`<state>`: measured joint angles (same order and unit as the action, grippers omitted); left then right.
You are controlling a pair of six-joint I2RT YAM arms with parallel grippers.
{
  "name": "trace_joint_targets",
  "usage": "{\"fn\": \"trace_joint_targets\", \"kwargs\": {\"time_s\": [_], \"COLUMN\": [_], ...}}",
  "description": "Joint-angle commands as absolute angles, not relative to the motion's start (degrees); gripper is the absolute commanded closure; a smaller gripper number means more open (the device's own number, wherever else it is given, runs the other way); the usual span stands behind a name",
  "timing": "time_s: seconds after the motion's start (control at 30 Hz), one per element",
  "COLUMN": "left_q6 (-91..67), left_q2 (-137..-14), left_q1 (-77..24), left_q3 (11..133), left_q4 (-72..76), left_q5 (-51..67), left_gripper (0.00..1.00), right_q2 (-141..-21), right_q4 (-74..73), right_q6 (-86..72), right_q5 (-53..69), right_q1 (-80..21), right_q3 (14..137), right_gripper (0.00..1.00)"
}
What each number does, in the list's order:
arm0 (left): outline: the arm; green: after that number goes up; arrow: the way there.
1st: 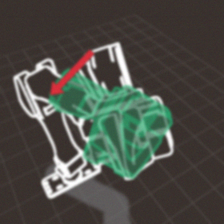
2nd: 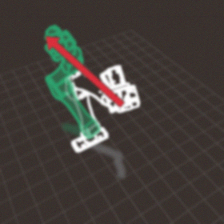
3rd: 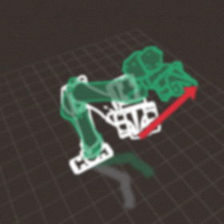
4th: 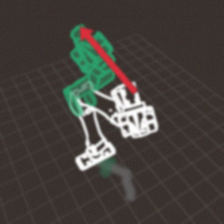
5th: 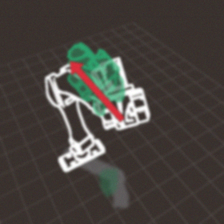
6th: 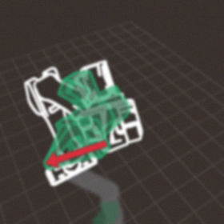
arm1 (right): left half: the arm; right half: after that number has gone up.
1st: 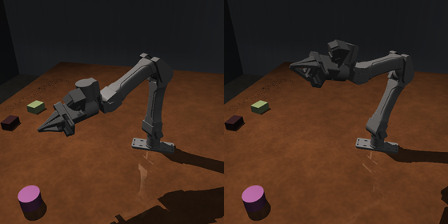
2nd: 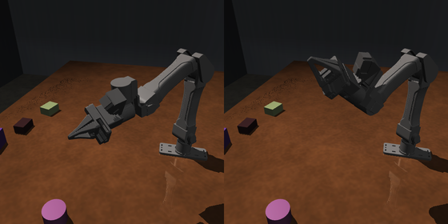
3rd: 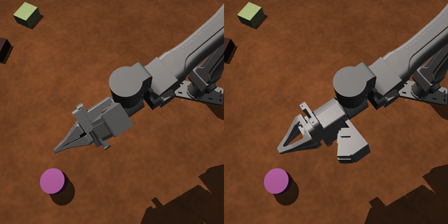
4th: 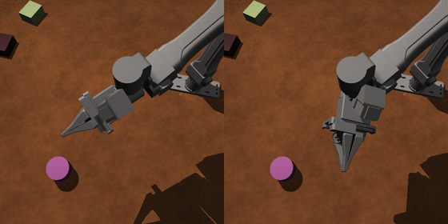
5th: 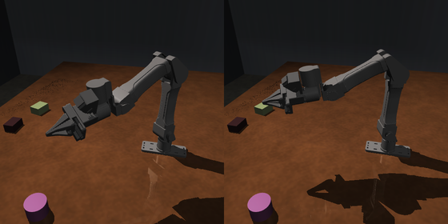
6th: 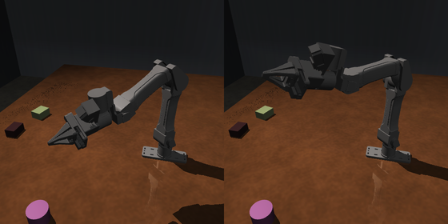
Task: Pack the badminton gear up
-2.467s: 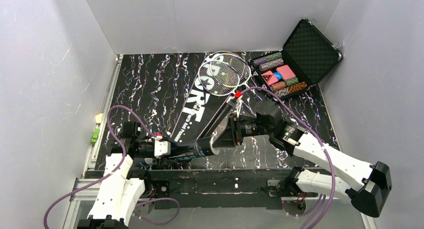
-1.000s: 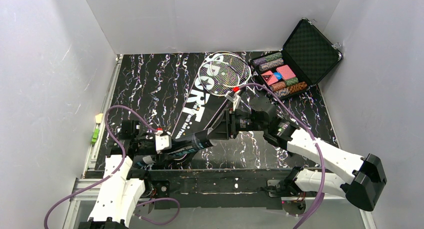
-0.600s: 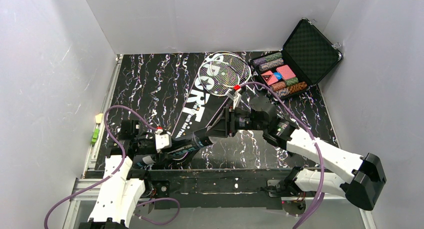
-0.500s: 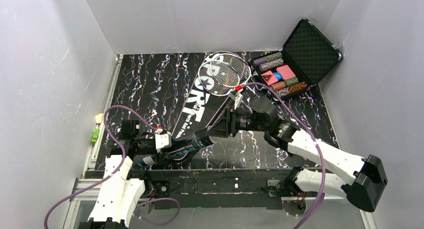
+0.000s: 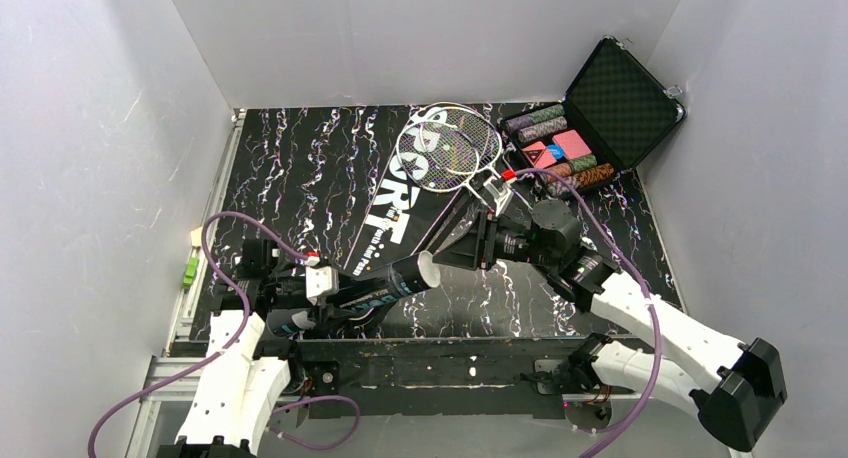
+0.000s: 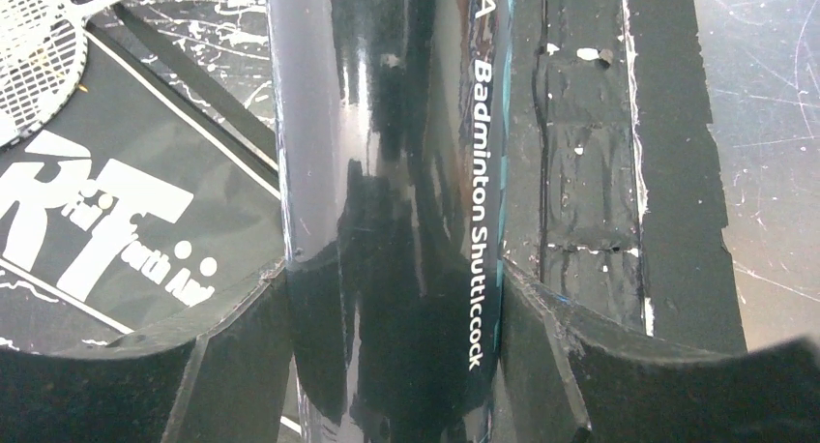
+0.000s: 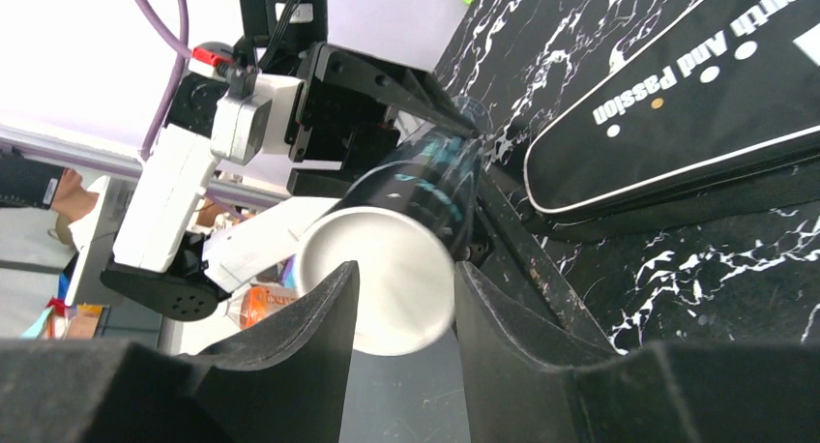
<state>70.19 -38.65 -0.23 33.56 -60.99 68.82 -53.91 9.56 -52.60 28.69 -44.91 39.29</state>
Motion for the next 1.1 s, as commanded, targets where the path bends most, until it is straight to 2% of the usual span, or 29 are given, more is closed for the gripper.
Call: {"fn": "trace_joint_targets", "kwargs": {"time_s": [0.0,0.27,0.57,0.83,1.07], "left_q6": [71.3,71.5,71.6,69.9,67.9], "left_q2": [-38.2,-38.6,-38.6,-38.3,-37.8], "left_q1": [-0.6,-0.6,-0.6,-0.6,-0.6], "left_q3": [36.2,36.3,36.0,34.7,33.9], "left_q4": [-60.3,-60.2,-59.5,-57.2,-54.7], "left_q5": [74.5,74.4,73.1,70.3,70.0], "left_gripper": [0.98,0.98,0.98,0.98,0.98], "right_q2": [-52.5,-52.6,-51.2,-49.4,-53.3], "right_q4": [9.9,8.2,6.0,-1.9,1.7], "right_q6": [-52.9,-51.8,-50.1,-45.9,-46.6], "right_q5": [30.5,32.5,31.2,28.3,29.3], "right_q1": [-42.9,-41.7,-41.8,-41.8,-45.4], "right_q3": [39.9,41.6,41.7,45.5,46.7], "right_gripper": [0.51,0.52,0.67,0.67,0.67]}}
